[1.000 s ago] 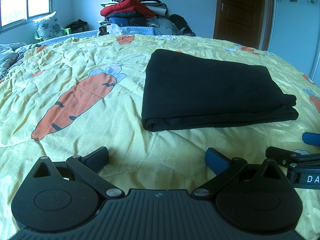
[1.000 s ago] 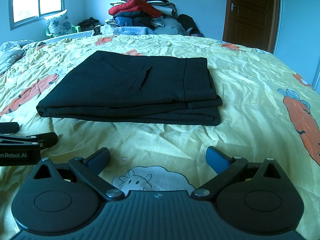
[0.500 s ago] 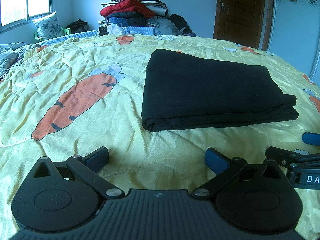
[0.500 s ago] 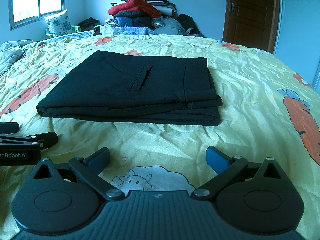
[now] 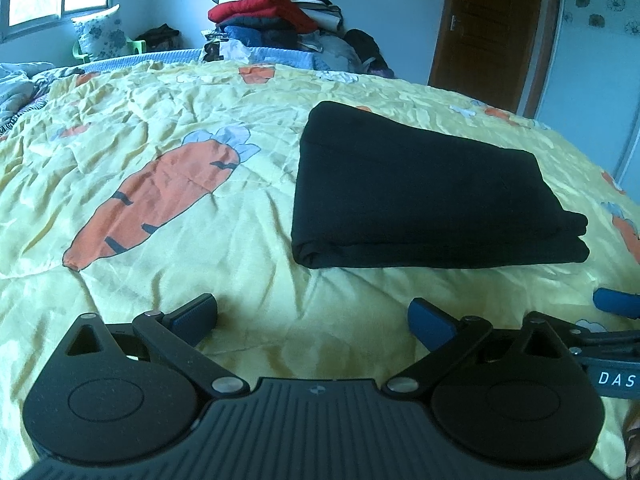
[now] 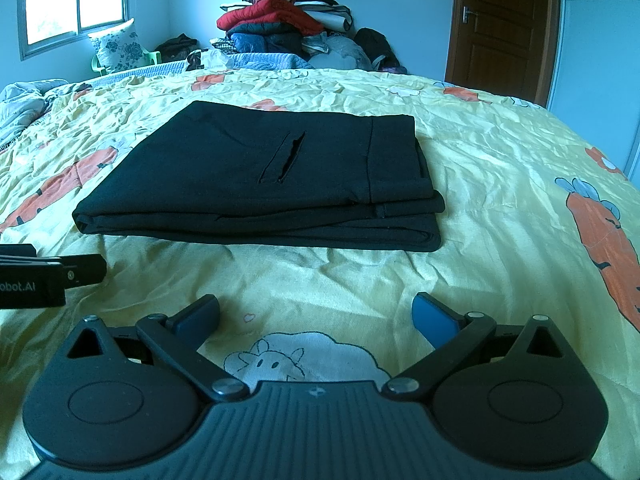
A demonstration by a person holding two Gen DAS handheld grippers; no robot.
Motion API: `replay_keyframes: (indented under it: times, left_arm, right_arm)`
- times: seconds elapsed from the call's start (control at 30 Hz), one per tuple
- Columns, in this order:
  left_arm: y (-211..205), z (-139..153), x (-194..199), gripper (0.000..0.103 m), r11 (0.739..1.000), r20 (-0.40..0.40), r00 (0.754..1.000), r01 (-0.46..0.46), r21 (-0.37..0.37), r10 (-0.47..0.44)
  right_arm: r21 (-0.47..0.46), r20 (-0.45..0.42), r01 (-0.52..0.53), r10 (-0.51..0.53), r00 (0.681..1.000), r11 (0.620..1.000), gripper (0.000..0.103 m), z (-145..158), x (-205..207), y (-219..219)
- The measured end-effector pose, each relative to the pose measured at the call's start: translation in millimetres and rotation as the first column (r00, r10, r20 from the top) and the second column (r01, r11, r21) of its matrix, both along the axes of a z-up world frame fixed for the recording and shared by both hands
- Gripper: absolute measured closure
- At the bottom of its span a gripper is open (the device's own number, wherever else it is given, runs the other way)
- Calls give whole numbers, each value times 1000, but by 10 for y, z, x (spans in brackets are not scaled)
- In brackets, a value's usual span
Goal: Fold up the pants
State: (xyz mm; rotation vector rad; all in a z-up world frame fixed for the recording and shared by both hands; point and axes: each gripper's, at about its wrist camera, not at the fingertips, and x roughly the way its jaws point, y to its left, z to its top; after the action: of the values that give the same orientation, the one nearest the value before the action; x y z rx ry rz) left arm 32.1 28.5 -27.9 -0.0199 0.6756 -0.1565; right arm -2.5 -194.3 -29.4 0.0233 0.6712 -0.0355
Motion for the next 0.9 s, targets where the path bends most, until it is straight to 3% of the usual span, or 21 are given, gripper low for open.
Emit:
replay_keyframes:
  times: [0.2, 0.9]
  left_arm:
    - [-90, -8, 15, 0, 997, -11, 1000, 24, 74, -23]
    - [-86, -23, -6, 0, 997, -9, 999, 35, 69, -35]
  right_arm:
    - [0, 0, 0, 0, 1000, 1000, 0, 0, 0, 4]
    - [0, 0, 0, 0, 1000, 1000, 0, 1, 0, 0]
